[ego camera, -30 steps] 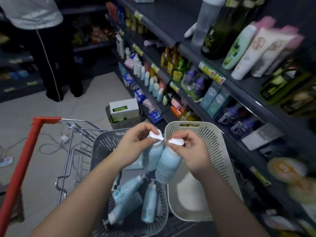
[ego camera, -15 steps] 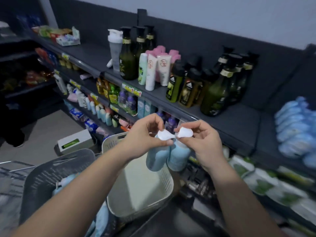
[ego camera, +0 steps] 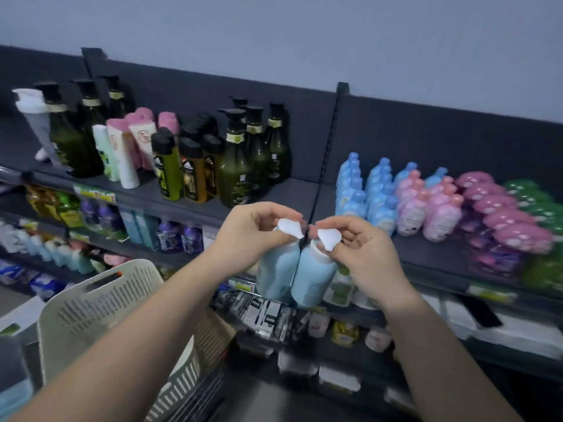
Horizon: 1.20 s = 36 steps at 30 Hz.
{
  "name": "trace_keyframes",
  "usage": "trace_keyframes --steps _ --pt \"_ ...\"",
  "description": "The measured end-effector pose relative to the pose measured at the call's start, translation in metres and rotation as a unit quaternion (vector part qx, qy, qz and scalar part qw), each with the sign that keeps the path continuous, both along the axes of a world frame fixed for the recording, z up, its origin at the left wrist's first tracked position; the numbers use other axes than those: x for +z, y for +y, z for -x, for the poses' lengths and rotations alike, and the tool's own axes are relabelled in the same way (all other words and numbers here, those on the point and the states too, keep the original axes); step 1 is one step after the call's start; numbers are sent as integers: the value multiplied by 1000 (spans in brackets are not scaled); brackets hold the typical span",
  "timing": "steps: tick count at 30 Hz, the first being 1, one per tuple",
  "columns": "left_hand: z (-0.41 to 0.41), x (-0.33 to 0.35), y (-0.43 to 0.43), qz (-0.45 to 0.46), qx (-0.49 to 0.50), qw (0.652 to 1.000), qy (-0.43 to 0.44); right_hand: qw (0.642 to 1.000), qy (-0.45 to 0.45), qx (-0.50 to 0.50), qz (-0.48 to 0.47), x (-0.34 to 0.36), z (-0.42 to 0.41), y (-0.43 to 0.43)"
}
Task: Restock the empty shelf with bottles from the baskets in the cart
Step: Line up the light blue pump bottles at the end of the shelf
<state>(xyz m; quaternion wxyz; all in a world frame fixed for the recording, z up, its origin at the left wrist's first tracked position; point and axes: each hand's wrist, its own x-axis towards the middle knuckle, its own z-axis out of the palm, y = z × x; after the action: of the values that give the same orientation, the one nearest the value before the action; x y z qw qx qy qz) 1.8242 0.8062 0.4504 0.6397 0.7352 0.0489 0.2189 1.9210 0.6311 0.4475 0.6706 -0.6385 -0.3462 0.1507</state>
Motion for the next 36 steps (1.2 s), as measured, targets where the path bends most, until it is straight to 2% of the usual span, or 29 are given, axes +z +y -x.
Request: trace_keyframes --steps 8,19,26,31,36 --pt "-92 14 -60 49 -169 984 -9 994 -30 -101 -30 12 -56 -76" --pt "-214 26 -117 21 -345 938 -21 966 -50 -255 -5 33 -121 -145" --pt "-272 19 -152 42 -404 913 -25 942 -34 -330 -44 25 -146 -170" --pt "-294 16 -183 -5 -427 904 -25 929 -17 -367 -41 23 -151 -199" --pt "-310 18 -215 -9 -453 891 -25 928 -18 -371 -37 28 -160 -230"
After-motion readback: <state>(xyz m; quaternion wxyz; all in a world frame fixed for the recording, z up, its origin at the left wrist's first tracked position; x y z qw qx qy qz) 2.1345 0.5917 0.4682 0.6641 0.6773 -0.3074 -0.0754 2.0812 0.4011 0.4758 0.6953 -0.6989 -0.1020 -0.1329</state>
